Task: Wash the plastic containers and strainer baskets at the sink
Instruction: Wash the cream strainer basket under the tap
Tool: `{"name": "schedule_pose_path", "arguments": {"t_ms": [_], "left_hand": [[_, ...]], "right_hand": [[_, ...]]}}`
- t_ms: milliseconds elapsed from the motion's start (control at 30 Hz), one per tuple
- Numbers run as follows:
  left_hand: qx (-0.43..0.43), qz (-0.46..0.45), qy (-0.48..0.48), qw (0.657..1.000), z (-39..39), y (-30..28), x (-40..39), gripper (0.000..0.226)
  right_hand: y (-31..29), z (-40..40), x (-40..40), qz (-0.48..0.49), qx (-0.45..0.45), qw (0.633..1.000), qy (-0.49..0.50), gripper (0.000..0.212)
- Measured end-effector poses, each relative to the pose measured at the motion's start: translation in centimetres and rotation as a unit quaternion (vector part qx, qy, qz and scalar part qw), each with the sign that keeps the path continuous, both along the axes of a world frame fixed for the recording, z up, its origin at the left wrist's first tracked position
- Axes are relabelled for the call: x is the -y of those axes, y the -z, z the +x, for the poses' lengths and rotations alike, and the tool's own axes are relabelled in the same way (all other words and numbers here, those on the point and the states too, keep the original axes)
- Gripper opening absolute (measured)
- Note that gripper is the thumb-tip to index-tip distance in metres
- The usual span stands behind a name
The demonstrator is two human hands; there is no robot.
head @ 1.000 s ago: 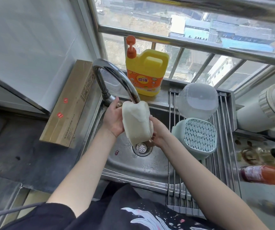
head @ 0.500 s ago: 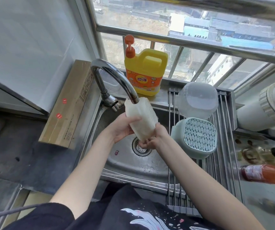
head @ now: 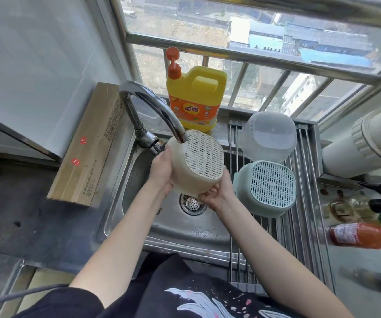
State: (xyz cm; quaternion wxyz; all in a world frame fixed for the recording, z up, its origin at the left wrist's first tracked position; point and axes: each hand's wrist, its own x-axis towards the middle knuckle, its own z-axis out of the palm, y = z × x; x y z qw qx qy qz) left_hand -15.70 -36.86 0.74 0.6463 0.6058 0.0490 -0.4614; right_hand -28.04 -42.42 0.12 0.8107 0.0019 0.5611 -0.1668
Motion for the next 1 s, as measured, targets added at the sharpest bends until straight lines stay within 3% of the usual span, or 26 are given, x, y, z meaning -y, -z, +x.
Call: {"name": "schedule_pose_path", "arguments": {"t_ms": [67, 133, 233, 300, 367, 467, 533, 600, 667, 733, 800, 867, 967, 1000], "left_hand": [[-0.063, -0.022, -0.002, 0.998, 0.3, 0.1, 0.0, 0.050], [-0.124, -0.097, 0.031, 0.987, 0.1, 0.1, -0.4, 0.058], [-0.176, -0.181, 0.047, 0.966, -1.9, 0.2, -1.1, 0.084], [-0.204, -0.171, 0.026, 0.964, -3.5, 0.8, -1.4, 0.100], [-0.199, -0.167, 0.000, 0.966, -4.5, 1.3, -1.5, 0.099], [-0.205, -0.137, -0.061, 0.967, -4.8, 1.7, -1.5, 0.102], [-0.215, -0.115, -0.094, 0.965, -4.8, 2.1, -1.6, 0.096], [-0.249, -0.056, -0.129, 0.958, -4.8, 2.5, -1.7, 0.066], [-0.287, 0.014, -0.160, 0.944, -4.8, 3.3, -1.9, 0.051], [-0.261, 0.060, -0.111, 0.957, -5.0, 3.8, -2.4, 0.047], [-0.233, 0.086, -0.034, 0.968, -5.2, 4.1, -3.2, 0.037], [-0.241, 0.062, 0.026, 0.968, -4.1, 4.4, -4.4, 0.054], [-0.288, -0.106, 0.088, 0.948, -1.2, 3.1, -5.1, 0.082], [-0.274, -0.134, 0.106, 0.947, -0.6, 2.3, -4.9, 0.085]], "right_hand": [[-0.4, -0.1, 0.3, -0.007, 0.042, 0.999, 0.030, 0.033], [0.0, 0.5, 0.7, 0.000, 0.025, 0.998, 0.061, 0.023], [1.3, 1.7, 1.3, 0.018, -0.051, 0.990, 0.129, 0.031], [1.8, 2.0, 1.1, -0.005, -0.100, 0.988, 0.117, 0.036], [2.5, 1.9, 0.7, -0.040, -0.153, 0.984, 0.080, 0.040], [2.9, 1.0, 0.6, -0.051, -0.072, 0.992, 0.092, 0.046], [2.2, 0.7, 0.8, -0.071, 0.009, 0.994, 0.079, 0.051], [2.0, 0.9, 0.7, -0.130, 0.015, 0.990, 0.054, 0.047], [1.7, 1.1, 0.1, -0.237, -0.045, 0.970, 0.015, 0.041], [1.7, 1.3, -0.8, -0.374, -0.117, 0.917, -0.071, 0.036], [1.0, 1.2, -1.5, -0.503, -0.164, 0.830, -0.178, 0.027], [0.8, 0.6, -1.7, -0.624, -0.188, 0.695, -0.305, 0.026], [0.6, -0.4, -2.5, -0.766, -0.201, 0.434, -0.429, 0.034], [0.6, -0.7, -2.9, -0.788, -0.189, 0.386, -0.441, 0.035]]}}
